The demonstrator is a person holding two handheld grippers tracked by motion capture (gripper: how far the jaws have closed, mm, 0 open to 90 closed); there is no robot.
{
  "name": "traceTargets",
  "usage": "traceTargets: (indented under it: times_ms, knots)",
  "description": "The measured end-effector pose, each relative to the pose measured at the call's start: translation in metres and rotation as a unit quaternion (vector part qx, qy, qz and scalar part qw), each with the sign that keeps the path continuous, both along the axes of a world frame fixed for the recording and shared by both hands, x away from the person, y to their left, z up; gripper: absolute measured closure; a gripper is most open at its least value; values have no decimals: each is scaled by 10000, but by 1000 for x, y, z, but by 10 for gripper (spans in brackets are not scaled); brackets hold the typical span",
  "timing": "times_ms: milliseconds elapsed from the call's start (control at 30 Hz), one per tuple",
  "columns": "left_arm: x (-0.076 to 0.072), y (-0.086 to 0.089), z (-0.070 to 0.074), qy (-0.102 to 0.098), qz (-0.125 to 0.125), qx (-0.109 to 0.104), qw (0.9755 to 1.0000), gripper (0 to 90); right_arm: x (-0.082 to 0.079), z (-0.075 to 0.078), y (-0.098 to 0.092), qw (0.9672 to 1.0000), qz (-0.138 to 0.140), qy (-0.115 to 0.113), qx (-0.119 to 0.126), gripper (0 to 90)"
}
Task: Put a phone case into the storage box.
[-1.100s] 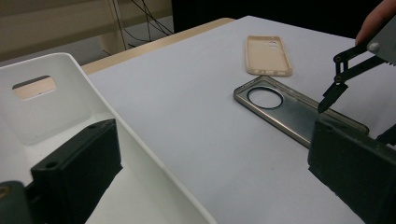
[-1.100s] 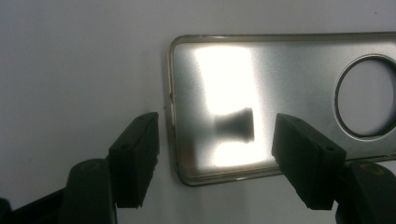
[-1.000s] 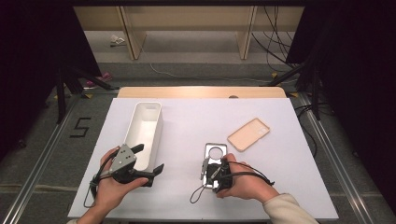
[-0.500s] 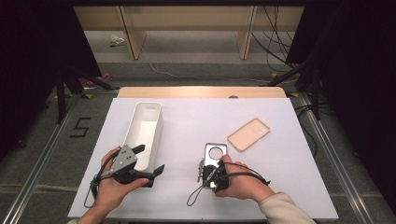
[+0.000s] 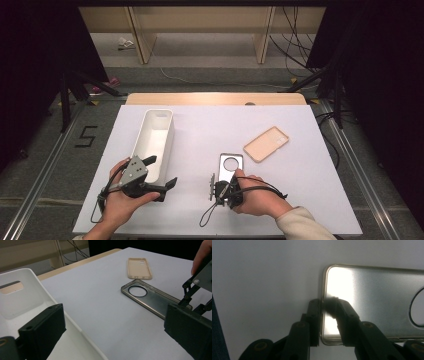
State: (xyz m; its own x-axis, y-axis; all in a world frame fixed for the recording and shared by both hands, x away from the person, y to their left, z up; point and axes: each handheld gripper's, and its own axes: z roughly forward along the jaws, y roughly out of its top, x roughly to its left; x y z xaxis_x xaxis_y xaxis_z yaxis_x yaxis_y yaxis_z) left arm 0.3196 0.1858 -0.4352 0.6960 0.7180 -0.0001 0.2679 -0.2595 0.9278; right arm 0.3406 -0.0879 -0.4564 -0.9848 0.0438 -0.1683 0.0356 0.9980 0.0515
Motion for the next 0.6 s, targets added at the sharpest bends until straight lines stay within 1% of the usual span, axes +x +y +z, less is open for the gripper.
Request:
traceTargets:
  times_ms: [33,67,133,200,367,467,500,567,600]
  knots:
    - [0,0,0,0,0,0,10000,31,0,0,0,10000,0,0,0,739]
    - [0,0,0,0,-6,0,10000,32,-1,0,1,10000,16,43,-42,773]
    - [0,0,0,6,-8,-4,10000,32,-2,0,1,10000,11,54,-62,778]
    - [0,0,0,8,-11,-3,10000,33,-2,0,1,9999,18,71,-72,808]
    - [0,0,0,10,-17,5,10000,33,-2,0,1,9999,51,81,-64,839]
    - [0,-1,0,11,-23,11,10000,34,-2,0,1,9999,19,124,-67,863]
    - [0,-1,0,13,-27,9,10000,35,-2,1,1,9998,-35,163,-117,870]
    - [0,-1,0,1,-42,20,10000,35,-1,1,1,9998,-11,175,-85,874]
    - [0,-1,0,2,-42,20,10000,36,-2,0,0,9999,-10,154,10,876]
